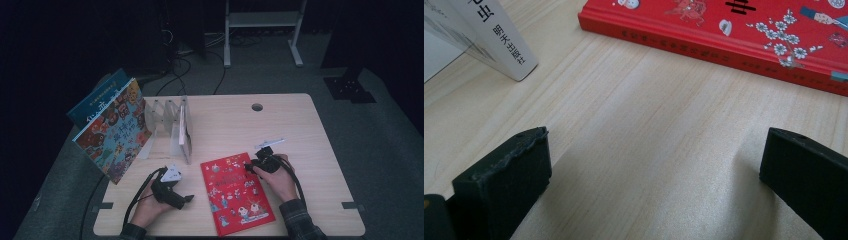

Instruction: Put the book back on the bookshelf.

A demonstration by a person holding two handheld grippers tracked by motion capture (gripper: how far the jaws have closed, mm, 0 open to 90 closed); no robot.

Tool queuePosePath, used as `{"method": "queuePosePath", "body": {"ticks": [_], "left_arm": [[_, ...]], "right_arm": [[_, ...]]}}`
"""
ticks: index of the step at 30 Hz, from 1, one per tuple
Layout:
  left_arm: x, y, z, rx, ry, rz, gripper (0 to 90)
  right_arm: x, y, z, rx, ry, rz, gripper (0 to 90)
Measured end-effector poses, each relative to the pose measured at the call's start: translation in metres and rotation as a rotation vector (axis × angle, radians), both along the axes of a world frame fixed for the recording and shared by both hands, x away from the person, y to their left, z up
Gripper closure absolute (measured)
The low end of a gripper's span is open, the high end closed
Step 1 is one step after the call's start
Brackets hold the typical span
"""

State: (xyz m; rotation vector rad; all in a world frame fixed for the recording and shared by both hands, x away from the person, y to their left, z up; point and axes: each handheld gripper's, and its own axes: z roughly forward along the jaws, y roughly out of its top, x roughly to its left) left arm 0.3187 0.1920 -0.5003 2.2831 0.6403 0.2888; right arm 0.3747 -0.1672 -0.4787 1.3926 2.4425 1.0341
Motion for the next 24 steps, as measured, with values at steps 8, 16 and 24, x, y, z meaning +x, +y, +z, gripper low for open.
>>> {"method": "queuePosePath", "body": {"ticks": [8, 16, 24], "left_arm": [[-0.014, -0.013, 0.004, -0.011, 0.000, -0.042, 0.0], [-0.030, -0.042, 0.006, -0.011, -0.008, -0.129, 0.0], [-0.029, -0.062, 0.002, 0.024, -0.018, -0.160, 0.0]], "right_arm": [[0.001, 0.005, 0.005, -0.020, -0.010, 0.017, 56.4], [-0.015, -0.002, 0.009, -0.015, 0.008, 0.041, 55.7], [-0.036, -0.012, 0.007, 0.004, 0.027, 0.062, 55.1]]}}
